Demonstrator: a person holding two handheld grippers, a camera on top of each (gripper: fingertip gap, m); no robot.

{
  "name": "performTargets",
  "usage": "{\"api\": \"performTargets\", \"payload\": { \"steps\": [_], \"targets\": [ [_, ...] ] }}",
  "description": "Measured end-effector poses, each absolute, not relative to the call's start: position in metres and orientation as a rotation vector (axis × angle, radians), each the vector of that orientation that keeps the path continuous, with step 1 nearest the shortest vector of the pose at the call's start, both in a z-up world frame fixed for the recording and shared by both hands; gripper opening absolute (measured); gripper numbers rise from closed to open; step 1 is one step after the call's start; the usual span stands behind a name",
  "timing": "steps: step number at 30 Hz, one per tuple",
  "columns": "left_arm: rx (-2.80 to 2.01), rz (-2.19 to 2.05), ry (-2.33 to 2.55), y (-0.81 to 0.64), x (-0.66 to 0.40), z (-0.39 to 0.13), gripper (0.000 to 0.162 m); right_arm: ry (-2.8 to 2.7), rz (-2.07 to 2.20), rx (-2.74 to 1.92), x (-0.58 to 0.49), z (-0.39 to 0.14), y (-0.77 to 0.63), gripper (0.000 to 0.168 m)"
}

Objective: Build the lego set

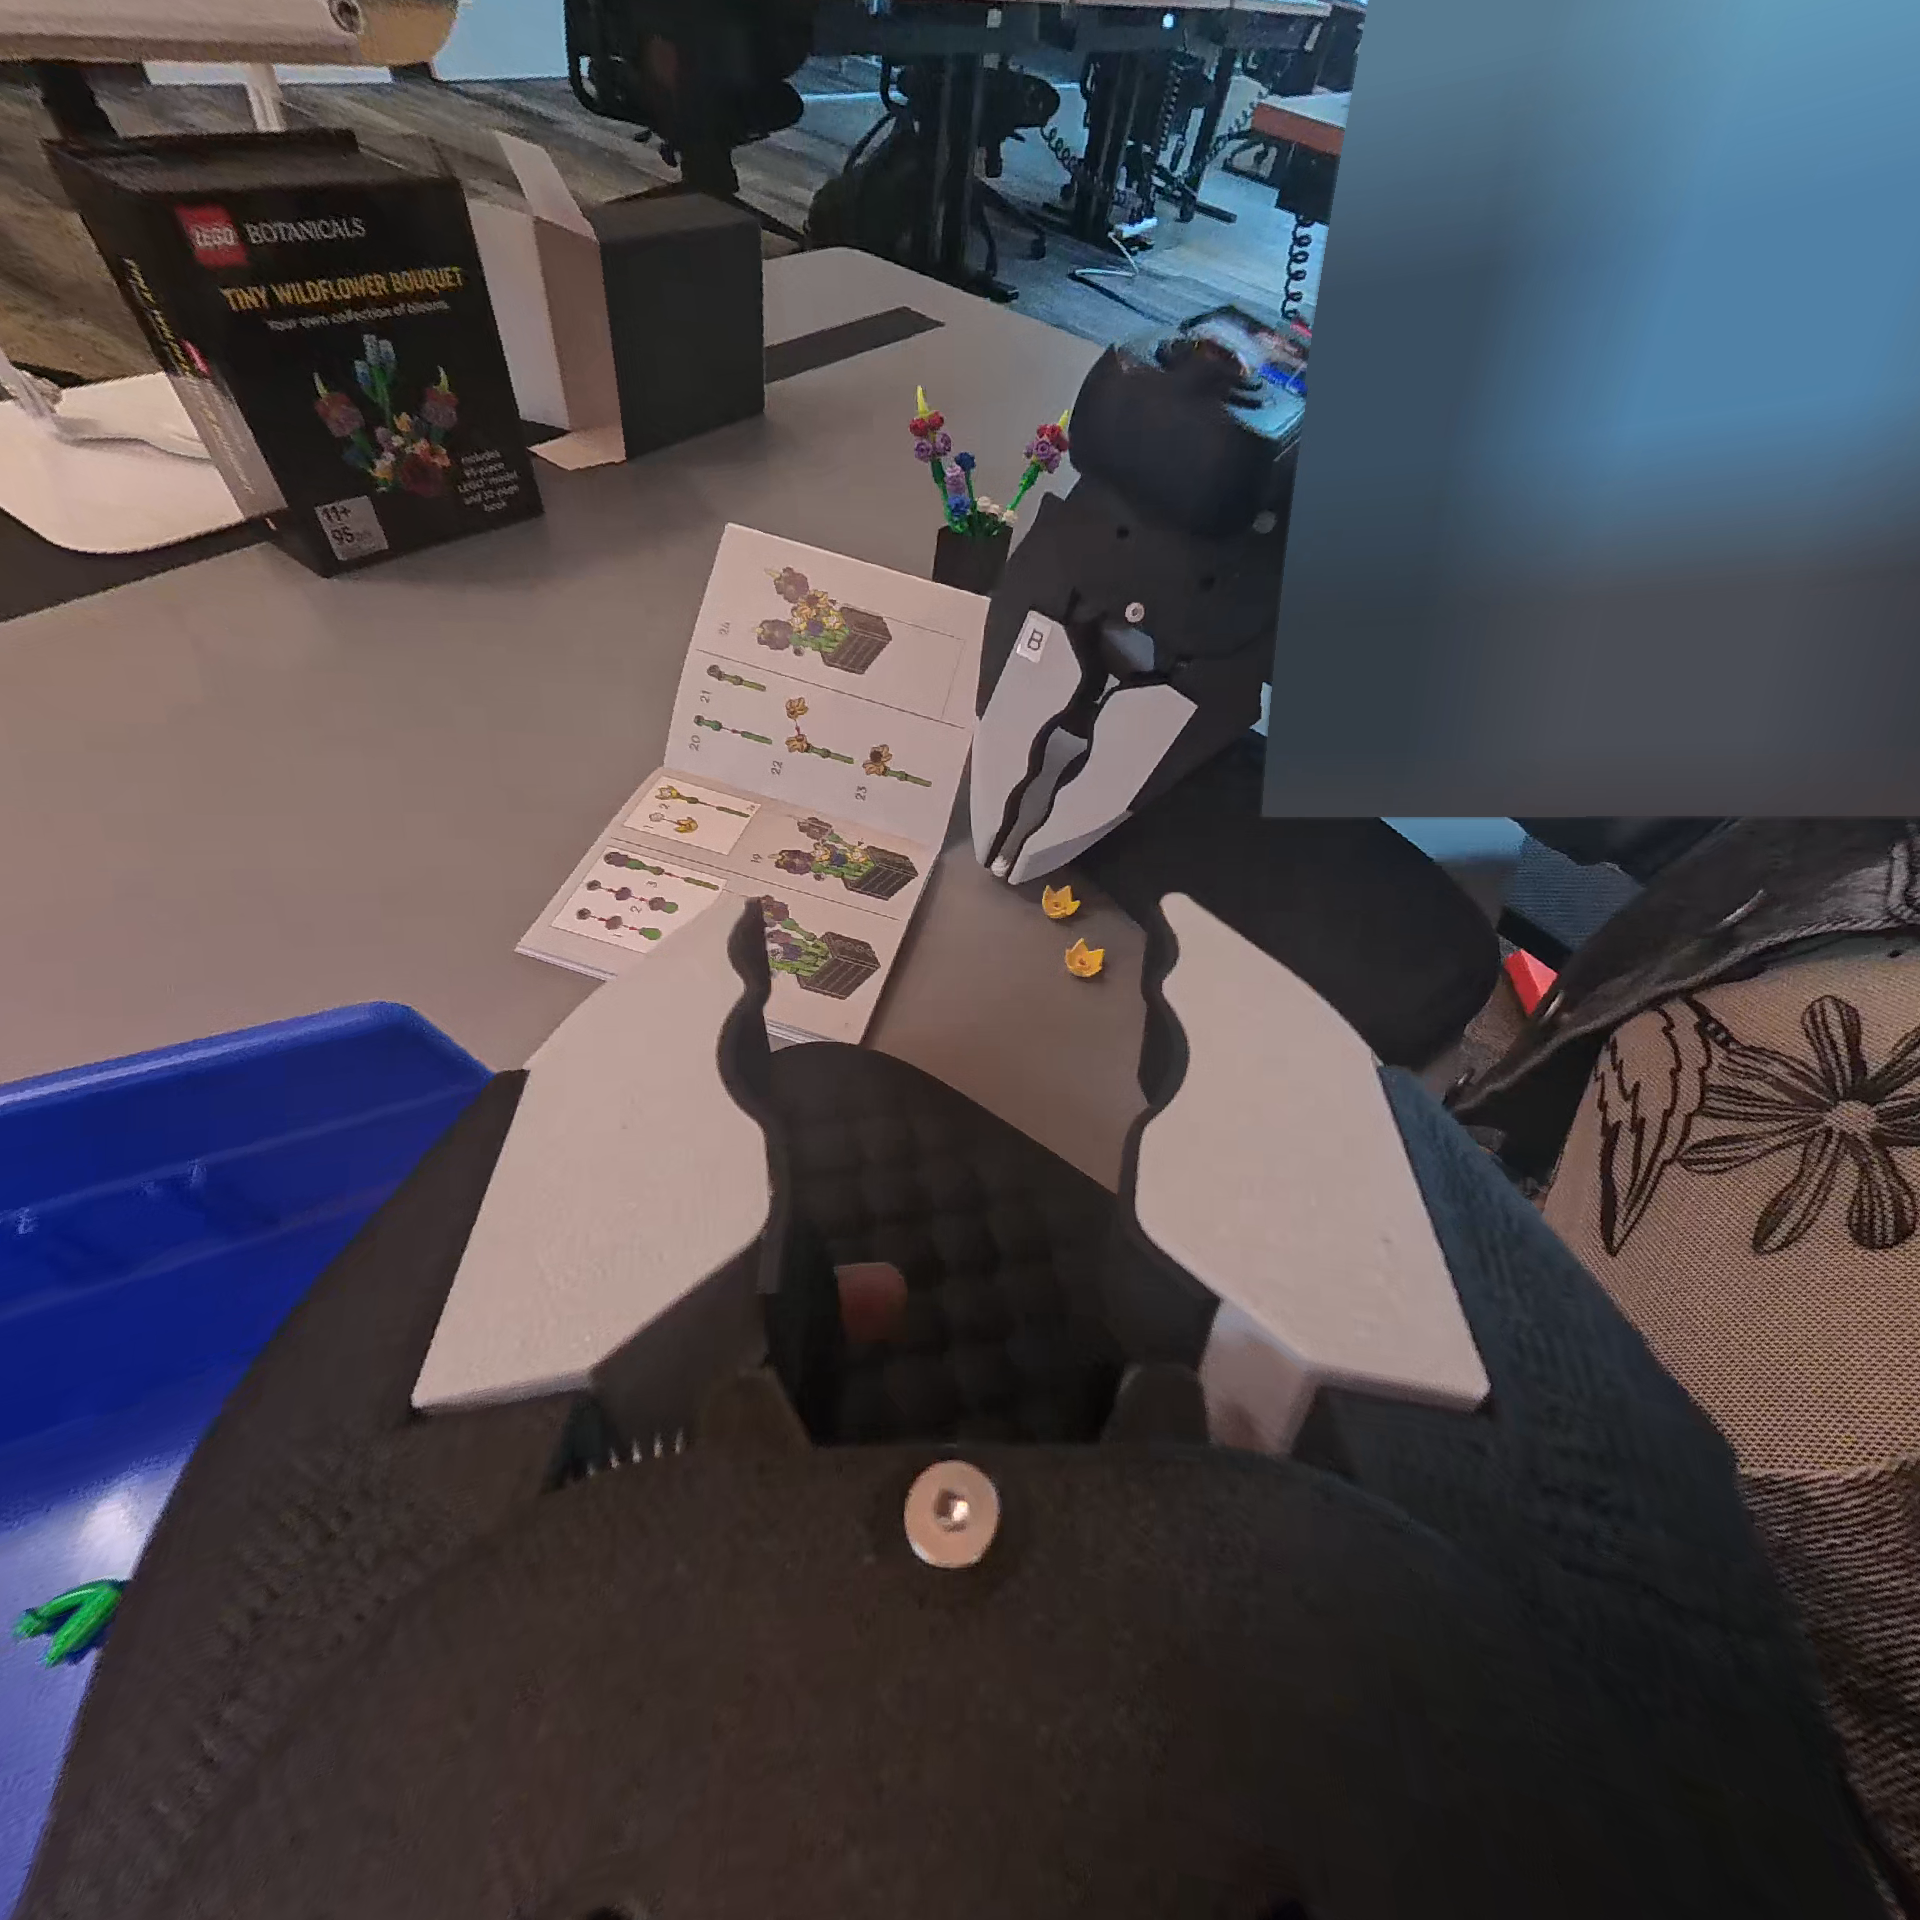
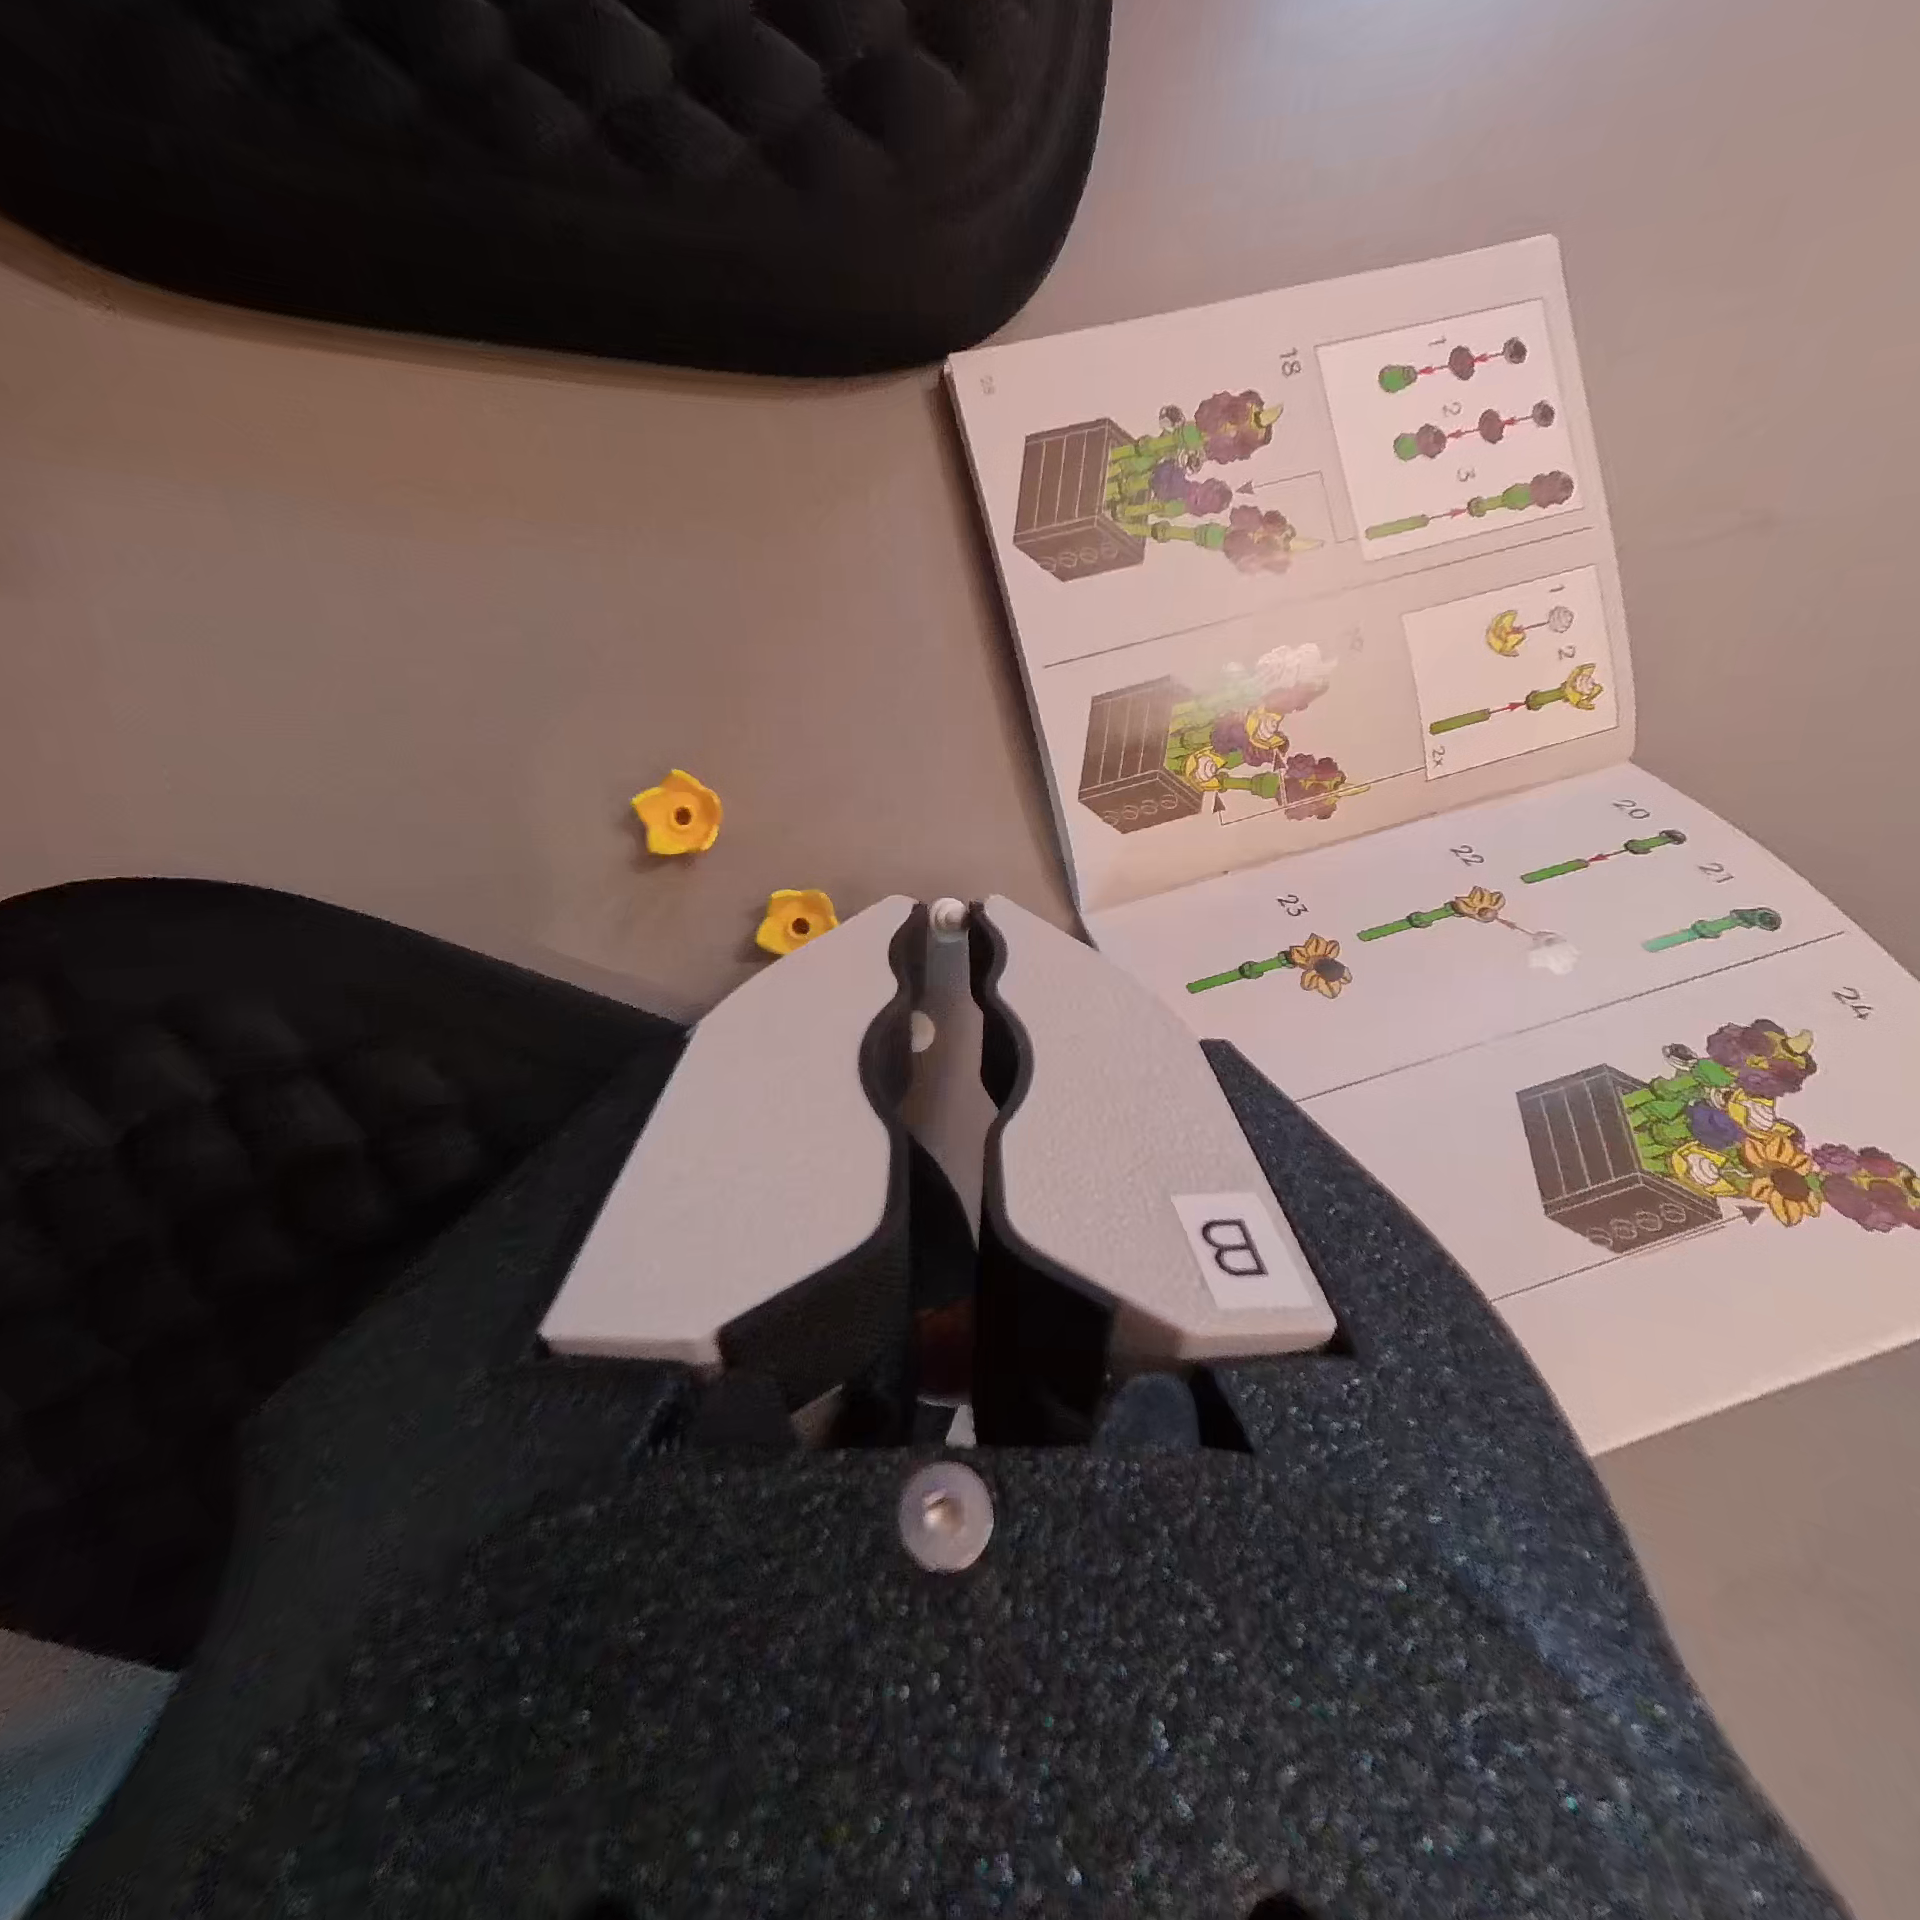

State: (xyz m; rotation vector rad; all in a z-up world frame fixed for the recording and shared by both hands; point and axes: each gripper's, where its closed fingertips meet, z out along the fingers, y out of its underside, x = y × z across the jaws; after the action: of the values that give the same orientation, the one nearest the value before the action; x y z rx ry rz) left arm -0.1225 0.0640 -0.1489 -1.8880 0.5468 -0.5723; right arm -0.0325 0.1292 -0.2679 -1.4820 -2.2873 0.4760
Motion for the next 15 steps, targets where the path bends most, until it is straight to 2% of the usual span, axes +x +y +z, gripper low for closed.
{"api": "performTargets", "payload": {
  "steps": [15],
  "targets": [
    [-1.892,-0.595,0.533,0.0688,-0.1250,-0.1546,0.069,-2.294,0.486,-1.504,-0.0313,-0.2728,0.1299,0.012]
  ]
}}
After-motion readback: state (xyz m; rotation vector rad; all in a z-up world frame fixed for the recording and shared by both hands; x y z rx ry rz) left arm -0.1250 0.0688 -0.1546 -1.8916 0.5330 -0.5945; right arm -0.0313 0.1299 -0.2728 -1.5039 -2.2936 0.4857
